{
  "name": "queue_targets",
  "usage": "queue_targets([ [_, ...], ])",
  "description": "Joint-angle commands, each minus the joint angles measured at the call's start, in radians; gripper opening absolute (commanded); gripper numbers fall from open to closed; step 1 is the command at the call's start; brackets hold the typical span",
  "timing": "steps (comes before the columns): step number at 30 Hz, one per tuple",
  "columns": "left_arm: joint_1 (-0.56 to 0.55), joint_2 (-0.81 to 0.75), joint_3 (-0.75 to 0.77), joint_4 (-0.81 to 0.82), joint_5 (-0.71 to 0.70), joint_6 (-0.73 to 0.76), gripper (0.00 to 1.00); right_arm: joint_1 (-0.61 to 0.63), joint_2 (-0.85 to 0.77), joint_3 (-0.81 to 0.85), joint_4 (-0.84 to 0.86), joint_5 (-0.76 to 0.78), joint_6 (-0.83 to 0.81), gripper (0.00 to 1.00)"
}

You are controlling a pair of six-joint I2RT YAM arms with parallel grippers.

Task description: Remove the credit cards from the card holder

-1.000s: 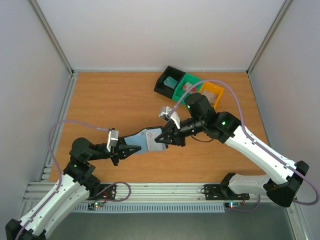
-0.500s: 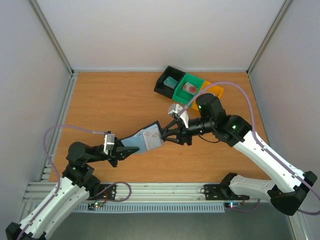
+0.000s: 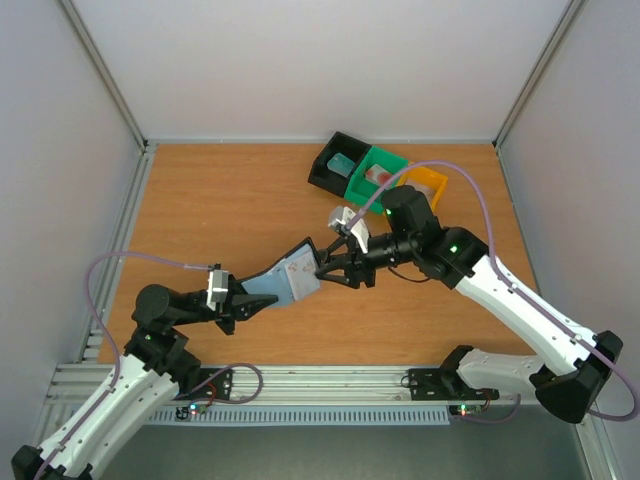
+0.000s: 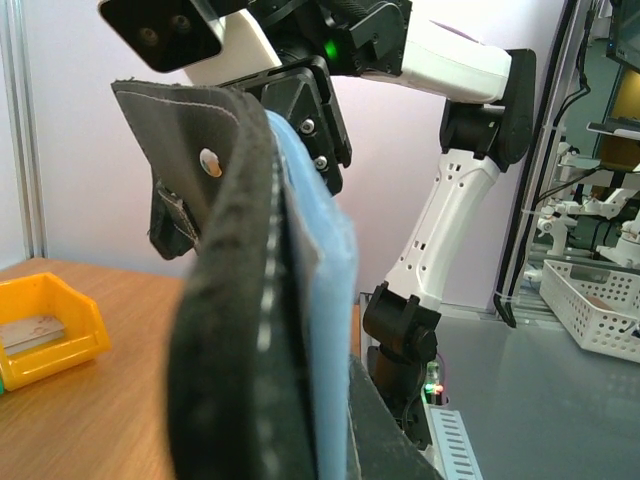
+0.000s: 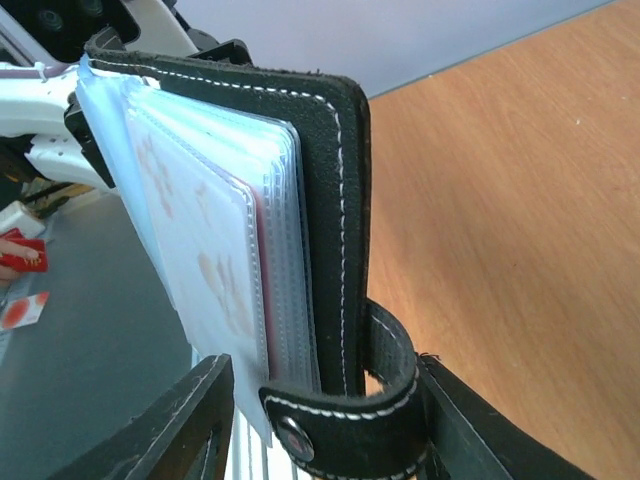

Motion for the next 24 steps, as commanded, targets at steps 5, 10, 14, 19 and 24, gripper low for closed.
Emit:
queue_targets([
  [5,-0.002,-0.011,-0.009,0.085,0.019,0.024,0.00,0.013,0.024,-0.015,0.073,0.032,0.029,0.46],
  [10,-0.002,-0.014,-0.009,0.085,0.022,0.029,0.00,-0.007,-0.041,-0.063,0.045,0.123,-0.059,0.55],
  [14,-0.002,-0.014,-0.009,0.085,0.022,0.027,0.00,-0.018,-0.019,-0.049,0.006,0.103,-0.045,0.61],
  [19,-0.002,-0.011,-0.008,0.083,0.020,0.026,0.00,-0.018,0.007,-0.047,0.044,0.049,-0.007,0.64],
  [24,-0.002,-0.013,-0.007,0.085,0.015,0.024,0.00,-0.018,0.024,-0.048,0.070,0.130,0.011,0.65],
])
